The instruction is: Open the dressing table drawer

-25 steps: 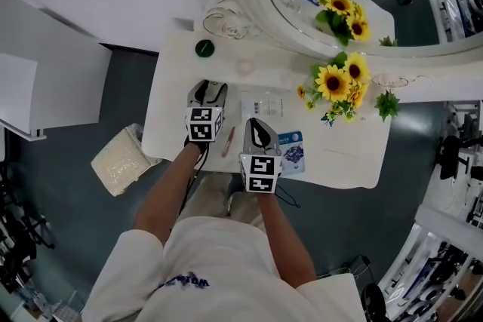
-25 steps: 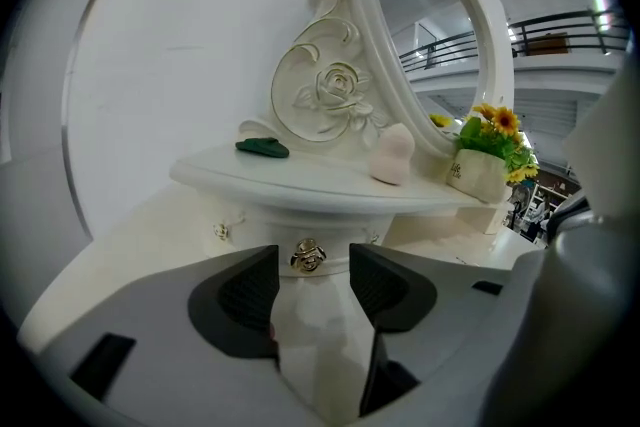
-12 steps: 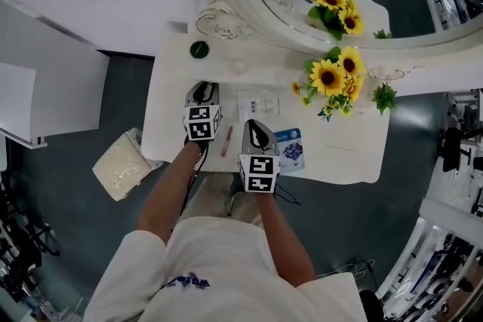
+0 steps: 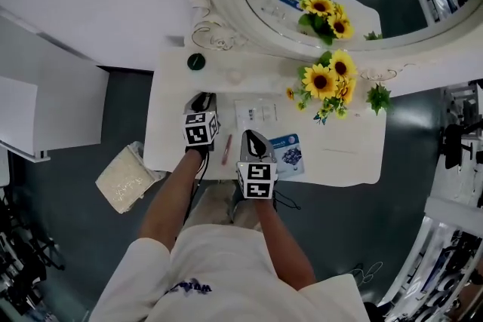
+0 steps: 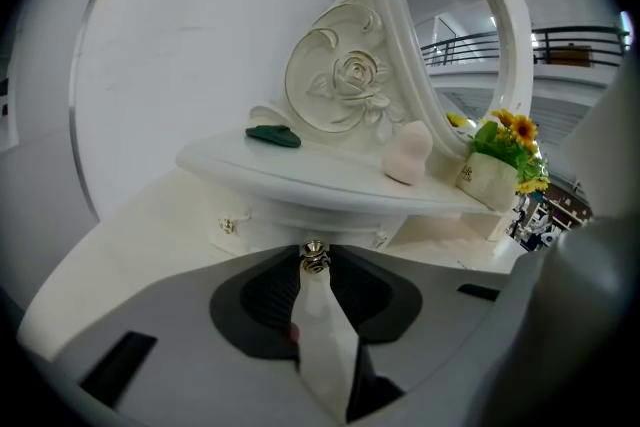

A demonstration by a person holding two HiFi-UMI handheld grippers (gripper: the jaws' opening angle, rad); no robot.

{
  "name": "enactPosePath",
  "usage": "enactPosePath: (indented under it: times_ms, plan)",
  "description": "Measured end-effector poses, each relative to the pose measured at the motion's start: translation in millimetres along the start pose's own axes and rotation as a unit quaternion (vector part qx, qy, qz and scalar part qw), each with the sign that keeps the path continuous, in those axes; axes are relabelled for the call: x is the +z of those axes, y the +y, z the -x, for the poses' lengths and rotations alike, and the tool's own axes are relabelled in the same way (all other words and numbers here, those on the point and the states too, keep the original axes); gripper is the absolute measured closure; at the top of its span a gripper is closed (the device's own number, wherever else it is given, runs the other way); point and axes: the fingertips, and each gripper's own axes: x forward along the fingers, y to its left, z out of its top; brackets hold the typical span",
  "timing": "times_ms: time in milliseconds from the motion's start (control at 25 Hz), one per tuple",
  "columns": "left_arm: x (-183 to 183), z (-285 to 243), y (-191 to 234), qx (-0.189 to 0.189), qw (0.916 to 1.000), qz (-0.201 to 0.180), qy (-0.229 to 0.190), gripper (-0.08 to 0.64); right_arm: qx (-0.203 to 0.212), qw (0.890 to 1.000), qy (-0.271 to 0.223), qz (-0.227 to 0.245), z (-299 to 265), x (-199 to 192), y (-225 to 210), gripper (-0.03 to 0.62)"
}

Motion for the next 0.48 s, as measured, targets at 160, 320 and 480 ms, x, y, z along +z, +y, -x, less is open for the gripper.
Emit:
enactPosePath:
  times_ms: [160, 320, 480]
  plan:
    - [4, -3, 2, -0.004, 1.0000, -0.005, 0.004, 0.463, -0.007, 1.000, -0.006, -0.003, 2, 6, -3, 0.574]
    - [2, -1, 0, -0.004, 0.9999, 0.008, 0.008, 0.463, -0.015, 1.000, -0.006, -0.003, 9, 7, -6, 0.574]
    - [2, 1, 4, -0.003, 0.9999, 0.005, 0.011, 0.463, -0.016, 1.000, -0.007, -0.003, 13, 9, -5, 0.575]
